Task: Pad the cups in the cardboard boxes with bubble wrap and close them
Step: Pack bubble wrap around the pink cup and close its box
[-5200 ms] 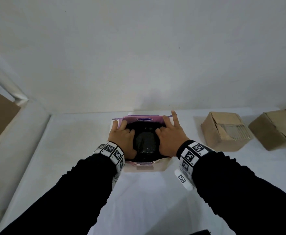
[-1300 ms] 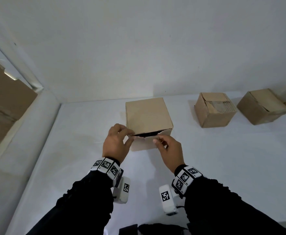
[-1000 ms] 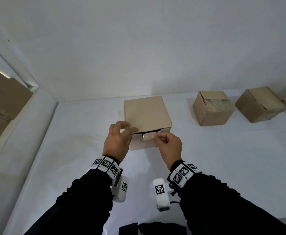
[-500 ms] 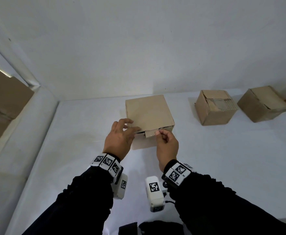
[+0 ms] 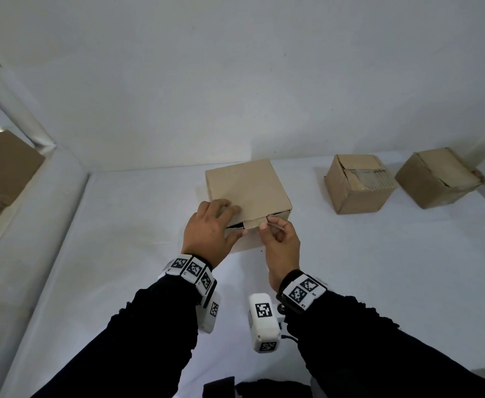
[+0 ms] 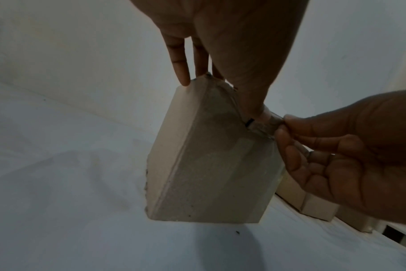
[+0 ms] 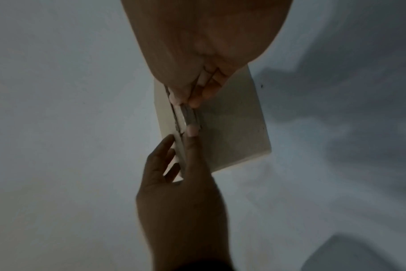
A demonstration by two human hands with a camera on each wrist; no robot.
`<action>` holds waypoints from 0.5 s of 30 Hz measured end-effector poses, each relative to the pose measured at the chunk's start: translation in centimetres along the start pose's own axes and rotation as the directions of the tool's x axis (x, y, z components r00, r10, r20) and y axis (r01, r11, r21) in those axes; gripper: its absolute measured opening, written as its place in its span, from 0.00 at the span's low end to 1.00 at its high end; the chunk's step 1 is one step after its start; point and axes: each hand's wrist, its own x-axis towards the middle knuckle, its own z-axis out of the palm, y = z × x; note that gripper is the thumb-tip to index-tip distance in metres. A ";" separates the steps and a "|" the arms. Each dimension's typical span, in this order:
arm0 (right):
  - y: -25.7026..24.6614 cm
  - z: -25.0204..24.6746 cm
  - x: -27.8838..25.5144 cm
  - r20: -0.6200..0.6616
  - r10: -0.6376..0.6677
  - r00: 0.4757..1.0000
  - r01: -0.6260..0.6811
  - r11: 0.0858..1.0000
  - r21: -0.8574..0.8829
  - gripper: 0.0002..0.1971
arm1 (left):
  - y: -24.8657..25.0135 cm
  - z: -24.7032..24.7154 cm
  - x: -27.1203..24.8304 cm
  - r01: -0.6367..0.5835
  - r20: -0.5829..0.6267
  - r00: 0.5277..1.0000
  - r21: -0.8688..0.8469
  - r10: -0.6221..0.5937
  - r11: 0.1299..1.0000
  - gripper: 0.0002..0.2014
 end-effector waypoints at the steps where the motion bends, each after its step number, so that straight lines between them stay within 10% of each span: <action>1: -0.1 -0.5 0.2 0.013 -0.047 0.999 0.048 0.998 -0.044 0.11 | 0.0 0.1 0.0 0.003 -0.005 1.000 0.003 -0.003 1.000 0.22; 5: -0.7 -2.5 2.3 0.135 -0.453 0.881 0.435 0.668 -0.603 0.25 | 0.3 0.1 0.2 0.020 -0.008 1.000 0.000 -0.020 1.000 0.19; 9: -2.7 -3.5 5.0 0.448 -0.522 0.726 0.639 0.269 -0.721 0.24 | 0.2 0.4 0.5 0.047 -0.019 0.999 0.009 -0.046 0.999 0.18; 15: -3.7 -2.7 6.7 0.530 -0.464 0.710 0.672 0.221 -0.706 0.19 | -0.4 0.7 1.3 0.156 -0.060 0.986 -0.007 -0.156 0.988 0.17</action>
